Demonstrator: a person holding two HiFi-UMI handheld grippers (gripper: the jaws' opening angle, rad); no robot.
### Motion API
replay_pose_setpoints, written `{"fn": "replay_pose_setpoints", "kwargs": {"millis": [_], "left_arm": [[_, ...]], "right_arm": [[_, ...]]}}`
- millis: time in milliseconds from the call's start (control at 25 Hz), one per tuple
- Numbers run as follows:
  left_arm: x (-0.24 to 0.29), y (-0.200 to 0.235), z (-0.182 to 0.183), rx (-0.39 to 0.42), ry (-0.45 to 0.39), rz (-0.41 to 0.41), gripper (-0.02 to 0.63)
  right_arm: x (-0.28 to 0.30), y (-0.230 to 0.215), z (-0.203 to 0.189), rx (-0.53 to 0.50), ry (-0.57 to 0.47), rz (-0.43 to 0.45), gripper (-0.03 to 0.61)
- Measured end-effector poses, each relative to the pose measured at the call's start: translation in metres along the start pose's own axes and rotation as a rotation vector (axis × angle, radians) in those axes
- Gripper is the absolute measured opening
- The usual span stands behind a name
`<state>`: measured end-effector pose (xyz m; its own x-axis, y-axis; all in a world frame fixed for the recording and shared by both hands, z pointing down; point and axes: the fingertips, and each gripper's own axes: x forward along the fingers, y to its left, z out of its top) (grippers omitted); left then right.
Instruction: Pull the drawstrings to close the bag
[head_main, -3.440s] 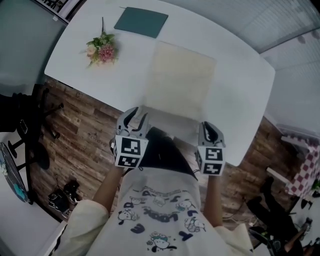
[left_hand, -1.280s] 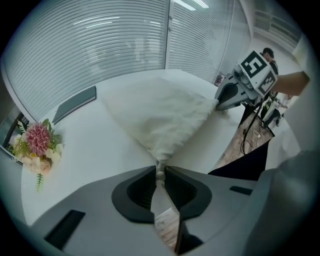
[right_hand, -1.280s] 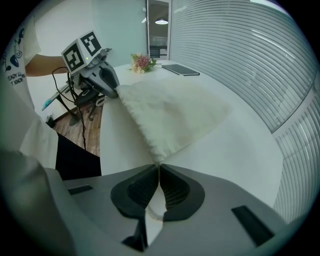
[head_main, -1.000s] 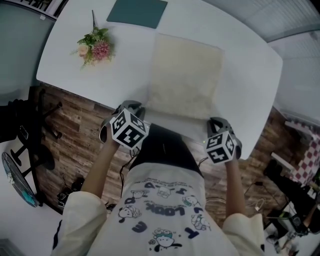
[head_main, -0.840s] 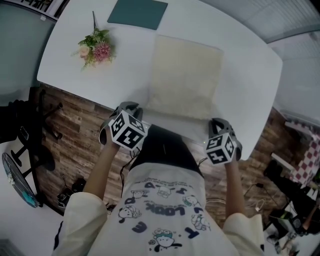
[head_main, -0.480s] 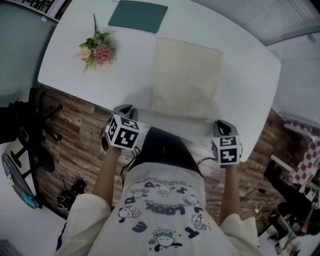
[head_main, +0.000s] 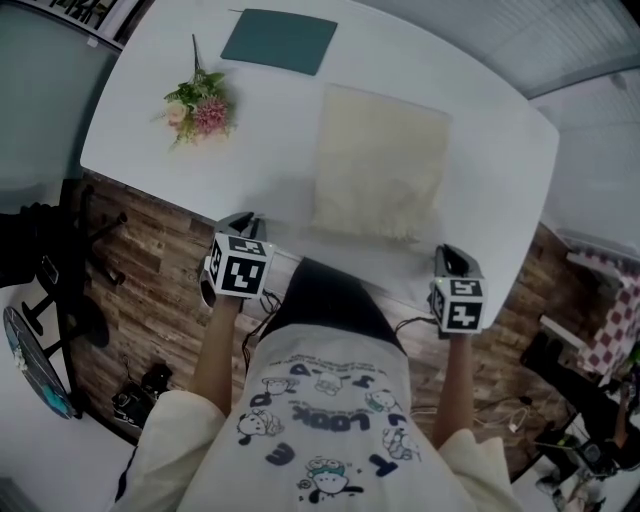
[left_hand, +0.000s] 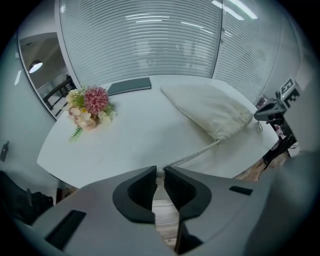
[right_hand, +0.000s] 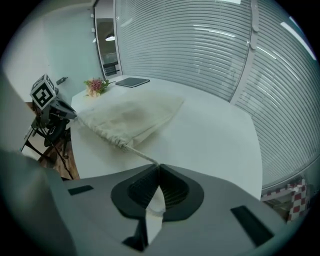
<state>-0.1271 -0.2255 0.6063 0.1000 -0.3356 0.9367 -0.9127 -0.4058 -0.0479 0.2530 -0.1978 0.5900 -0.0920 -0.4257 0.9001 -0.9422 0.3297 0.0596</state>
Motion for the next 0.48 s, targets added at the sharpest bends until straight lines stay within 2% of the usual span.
{"fn": "replay_pose_setpoints", "kwargs": {"millis": [160,320,480], "left_arm": [[0.001,0.009,0.002,0.014,0.008,0.043,0.081],[-0.001,0.006,0.006,0.023,-0.003,0.014,0.081],[-0.005,0.002,0.007,0.083,-0.03,0.0,0.083]], "right_arm": [[0.0,-0.006,0.001,0.044,-0.009,-0.014,0.018],[-0.001,-0.005,-0.002,0.067,-0.004,0.01,0.018],[-0.002,0.007,-0.011,0.026,0.03,0.065,0.02]]}}
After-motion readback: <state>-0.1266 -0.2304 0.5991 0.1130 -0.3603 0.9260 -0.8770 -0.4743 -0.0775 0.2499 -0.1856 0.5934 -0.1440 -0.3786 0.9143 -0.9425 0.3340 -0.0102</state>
